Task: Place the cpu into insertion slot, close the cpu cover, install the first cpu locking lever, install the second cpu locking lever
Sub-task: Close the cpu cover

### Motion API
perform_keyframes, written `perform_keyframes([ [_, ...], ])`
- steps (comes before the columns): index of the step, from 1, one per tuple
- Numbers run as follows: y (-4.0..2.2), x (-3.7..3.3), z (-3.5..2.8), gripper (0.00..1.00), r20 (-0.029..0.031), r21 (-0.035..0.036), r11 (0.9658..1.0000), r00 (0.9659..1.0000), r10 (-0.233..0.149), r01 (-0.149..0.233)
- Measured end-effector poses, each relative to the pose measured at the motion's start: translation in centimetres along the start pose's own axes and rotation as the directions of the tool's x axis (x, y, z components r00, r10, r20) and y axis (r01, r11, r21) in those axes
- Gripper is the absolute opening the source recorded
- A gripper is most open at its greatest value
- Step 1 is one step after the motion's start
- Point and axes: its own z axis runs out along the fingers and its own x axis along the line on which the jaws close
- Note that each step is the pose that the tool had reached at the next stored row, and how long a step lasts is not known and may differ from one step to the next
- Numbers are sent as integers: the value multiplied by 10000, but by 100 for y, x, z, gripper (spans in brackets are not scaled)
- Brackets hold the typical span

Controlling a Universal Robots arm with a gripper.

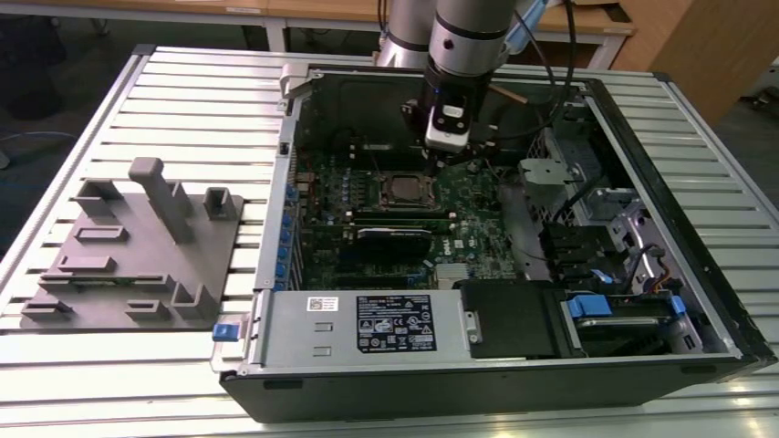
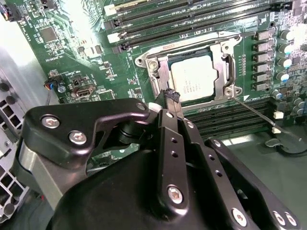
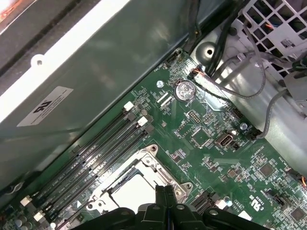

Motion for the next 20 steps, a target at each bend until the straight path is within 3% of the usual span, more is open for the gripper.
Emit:
perform_keyframes([
  [9, 0, 0, 0, 11, 2, 11, 9988, 9988, -487, 487],
  [20, 0, 0, 0, 11, 2, 22, 9948, 9948, -1016, 1016],
])
